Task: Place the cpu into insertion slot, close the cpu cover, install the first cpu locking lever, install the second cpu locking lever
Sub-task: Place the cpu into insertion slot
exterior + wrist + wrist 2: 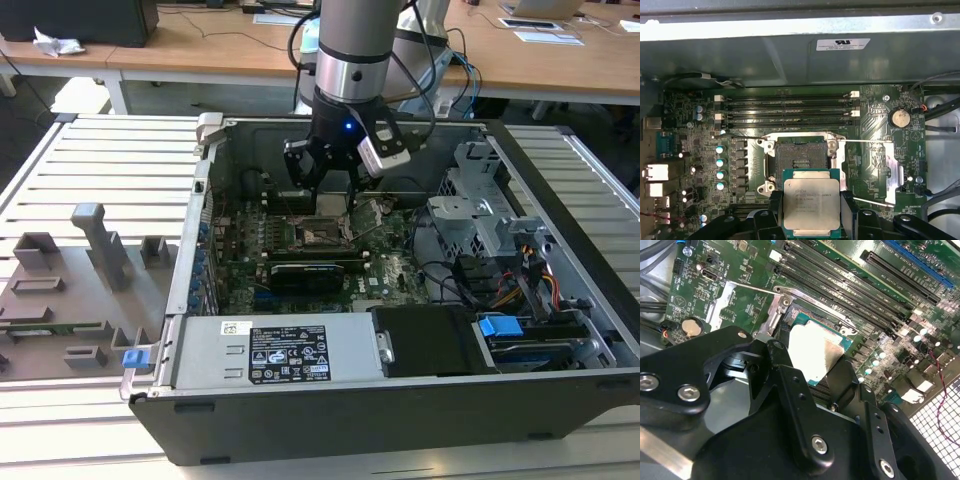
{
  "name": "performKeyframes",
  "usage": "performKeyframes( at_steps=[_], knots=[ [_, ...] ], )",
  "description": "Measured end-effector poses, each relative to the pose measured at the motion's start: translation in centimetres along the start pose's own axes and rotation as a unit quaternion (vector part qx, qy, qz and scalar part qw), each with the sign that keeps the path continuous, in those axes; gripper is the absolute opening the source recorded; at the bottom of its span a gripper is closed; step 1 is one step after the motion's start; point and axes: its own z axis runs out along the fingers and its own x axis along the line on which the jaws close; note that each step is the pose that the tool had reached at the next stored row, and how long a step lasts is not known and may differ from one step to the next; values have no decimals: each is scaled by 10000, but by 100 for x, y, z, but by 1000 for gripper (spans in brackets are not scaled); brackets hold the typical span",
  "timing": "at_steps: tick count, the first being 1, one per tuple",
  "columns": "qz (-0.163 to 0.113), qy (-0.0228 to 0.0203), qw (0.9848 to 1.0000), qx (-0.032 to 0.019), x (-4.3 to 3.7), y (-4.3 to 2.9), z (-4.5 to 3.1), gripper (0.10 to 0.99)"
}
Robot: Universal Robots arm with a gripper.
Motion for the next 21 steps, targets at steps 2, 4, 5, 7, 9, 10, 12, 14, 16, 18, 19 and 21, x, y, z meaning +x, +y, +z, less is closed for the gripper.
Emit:
performKeyframes(
  at_steps=[2, 4, 5, 7, 9, 10, 12, 14, 16, 18, 19, 21],
  knots=[
    [0, 0, 10000, 0, 0, 0, 9, 541],
    [0, 0, 10000, 0, 0, 0, 16, 541],
    [0, 0, 10000, 0, 0, 0, 19, 541],
    [0, 0, 10000, 0, -1, -1, 32, 541],
    [0, 0, 10000, 1, -1, -1, 45, 541],
    [0, 0, 10000, 1, -1, -1, 49, 541],
    [0, 0, 10000, 0, -1, -1, 58, 541],
    [0, 0, 10000, 0, -1, -1, 75, 541],
    [0, 0, 10000, 0, -2, -2, 97, 541],
    [0, 0, 10000, 1, -2, -2, 105, 541],
    [0, 0, 10000, 4, -2, -2, 105, 541],
    [0, 0, 10000, 6, -2, -2, 106, 541]
  ],
)
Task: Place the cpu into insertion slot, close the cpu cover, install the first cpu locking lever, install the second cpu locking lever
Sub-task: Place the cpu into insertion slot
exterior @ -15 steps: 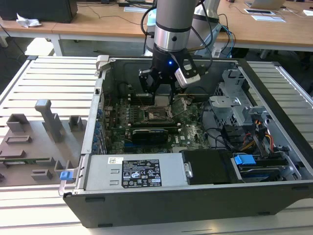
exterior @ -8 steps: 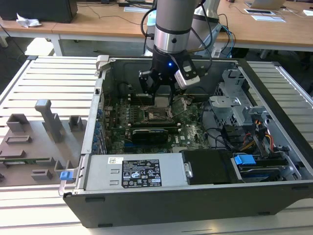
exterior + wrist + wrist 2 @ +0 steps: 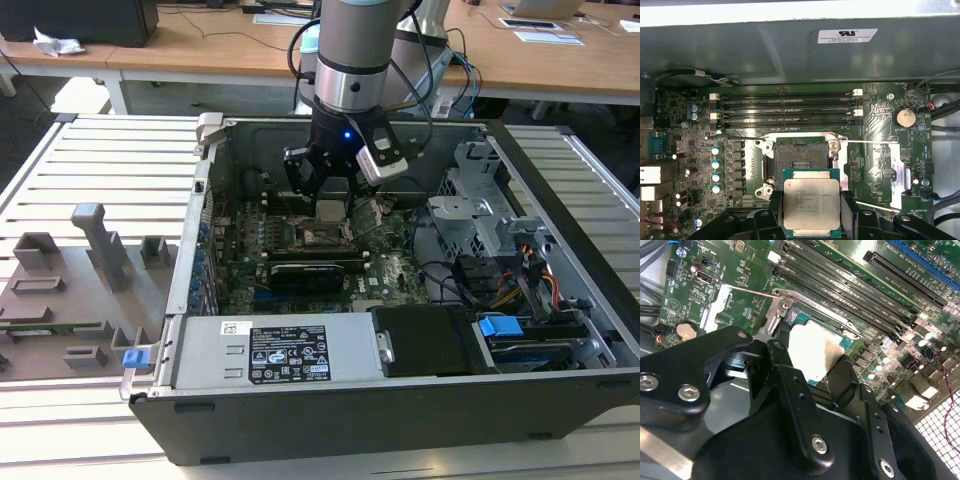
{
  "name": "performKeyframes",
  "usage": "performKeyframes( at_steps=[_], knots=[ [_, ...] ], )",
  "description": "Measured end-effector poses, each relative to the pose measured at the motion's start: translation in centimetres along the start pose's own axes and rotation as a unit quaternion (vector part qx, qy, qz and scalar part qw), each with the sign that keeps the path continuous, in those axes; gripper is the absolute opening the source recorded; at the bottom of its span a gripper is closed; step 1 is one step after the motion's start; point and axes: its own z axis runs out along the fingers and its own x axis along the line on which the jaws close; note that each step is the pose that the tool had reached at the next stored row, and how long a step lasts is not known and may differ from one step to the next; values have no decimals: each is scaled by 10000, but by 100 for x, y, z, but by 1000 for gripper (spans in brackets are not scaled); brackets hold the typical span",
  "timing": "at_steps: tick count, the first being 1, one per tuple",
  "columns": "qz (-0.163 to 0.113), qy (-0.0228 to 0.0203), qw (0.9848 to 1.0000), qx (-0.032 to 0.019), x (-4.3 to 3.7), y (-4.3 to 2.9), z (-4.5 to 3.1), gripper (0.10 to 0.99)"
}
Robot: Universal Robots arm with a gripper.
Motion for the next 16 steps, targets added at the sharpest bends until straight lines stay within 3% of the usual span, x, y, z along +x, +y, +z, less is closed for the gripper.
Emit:
performKeyframes(
  at_steps=[4, 8, 11, 16],
  knots=[
    [20, -1, 10000, 2, 0, 0, 0, 541],
    [227, -5, 9997, 4, 0, 1, 5, 541],
    [585, -12, 9983, 31, 0, 0, 12, 541],
    [790, -17, 9969, 58, 0, 0, 16, 541]
  ],
)
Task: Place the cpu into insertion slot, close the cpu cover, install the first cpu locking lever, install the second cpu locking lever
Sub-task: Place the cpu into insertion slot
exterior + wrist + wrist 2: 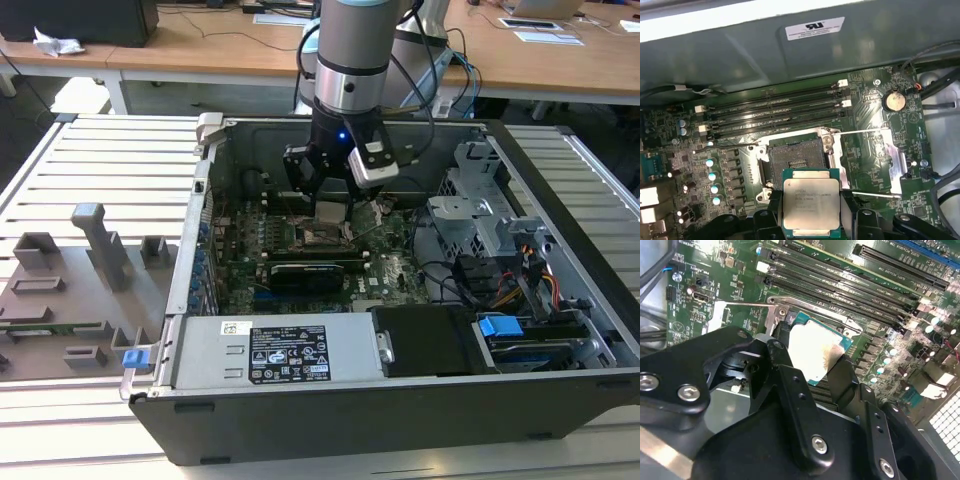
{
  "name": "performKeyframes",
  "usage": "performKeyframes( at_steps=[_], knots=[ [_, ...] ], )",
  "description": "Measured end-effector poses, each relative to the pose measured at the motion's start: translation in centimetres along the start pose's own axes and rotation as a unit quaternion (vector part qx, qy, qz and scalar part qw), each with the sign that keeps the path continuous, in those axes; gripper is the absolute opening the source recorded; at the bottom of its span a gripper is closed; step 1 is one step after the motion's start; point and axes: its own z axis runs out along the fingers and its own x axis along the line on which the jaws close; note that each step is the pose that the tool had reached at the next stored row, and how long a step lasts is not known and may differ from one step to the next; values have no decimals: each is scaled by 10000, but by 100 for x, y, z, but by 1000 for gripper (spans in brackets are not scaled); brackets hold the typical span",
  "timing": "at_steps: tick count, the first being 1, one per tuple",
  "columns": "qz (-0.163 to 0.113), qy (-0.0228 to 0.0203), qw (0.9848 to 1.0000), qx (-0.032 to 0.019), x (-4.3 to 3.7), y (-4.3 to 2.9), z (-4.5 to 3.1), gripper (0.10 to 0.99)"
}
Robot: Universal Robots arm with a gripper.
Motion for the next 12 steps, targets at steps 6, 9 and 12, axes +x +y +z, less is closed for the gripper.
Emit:
performKeyframes(
  at_steps=[6, 9, 12],
  knots=[
    [201, -7, 9998, 30, 0, 0, 6, 541],
    [334, -11, 9994, 48, 0, 0, 9, 541],
    [445, -13, 9990, 58, 0, 0, 12, 541]
  ],
)
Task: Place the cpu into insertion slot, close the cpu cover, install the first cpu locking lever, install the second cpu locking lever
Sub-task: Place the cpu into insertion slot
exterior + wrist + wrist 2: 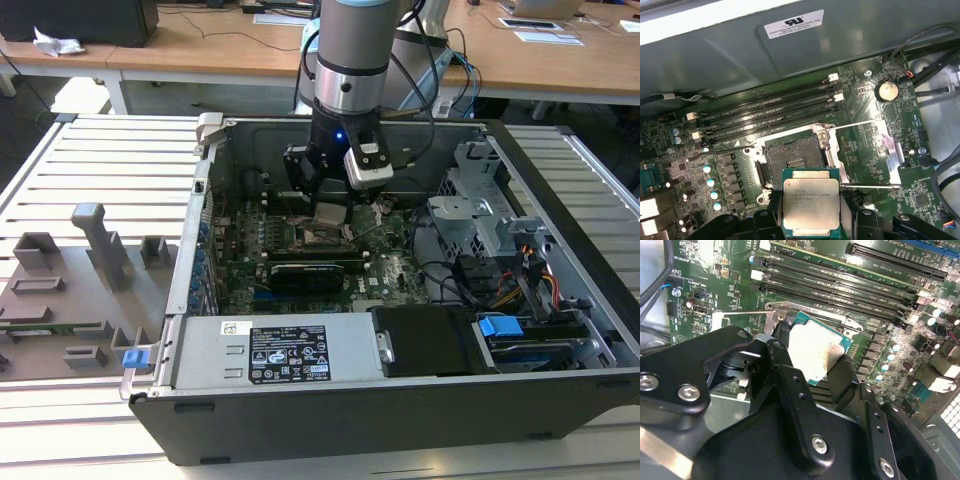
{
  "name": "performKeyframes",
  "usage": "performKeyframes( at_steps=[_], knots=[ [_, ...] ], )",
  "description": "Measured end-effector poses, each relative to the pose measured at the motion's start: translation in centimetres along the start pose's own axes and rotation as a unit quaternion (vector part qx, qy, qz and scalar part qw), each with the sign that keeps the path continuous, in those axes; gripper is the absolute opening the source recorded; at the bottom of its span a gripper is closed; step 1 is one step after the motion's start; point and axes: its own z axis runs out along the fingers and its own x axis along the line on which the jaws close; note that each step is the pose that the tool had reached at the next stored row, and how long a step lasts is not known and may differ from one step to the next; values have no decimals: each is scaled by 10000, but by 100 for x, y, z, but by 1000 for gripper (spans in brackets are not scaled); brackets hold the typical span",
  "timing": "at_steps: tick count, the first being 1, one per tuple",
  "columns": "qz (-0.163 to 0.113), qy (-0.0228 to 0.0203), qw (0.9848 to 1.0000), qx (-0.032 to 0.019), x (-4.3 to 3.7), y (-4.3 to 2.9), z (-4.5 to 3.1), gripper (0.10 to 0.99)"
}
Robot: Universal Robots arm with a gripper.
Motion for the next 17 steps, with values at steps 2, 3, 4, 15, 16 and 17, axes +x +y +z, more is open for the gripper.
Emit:
performKeyframes(
  at_steps=[2, 3, 4, 15, 16, 17],
  knots=[
    [108, -4, 9999, 16, 0, 0, 3, 541],
    [156, -5, 9999, 23, 0, 0, 3, 541],
    [218, -6, 9998, 29, 0, 0, 4, 541],
    [950, -14, 9954, 76, 0, 0, 11, 541],
    [982, -15, 9951, 80, 0, 0, 12, 541],
    [1046, -17, 9945, 86, 0, 0, 13, 541]
  ],
)
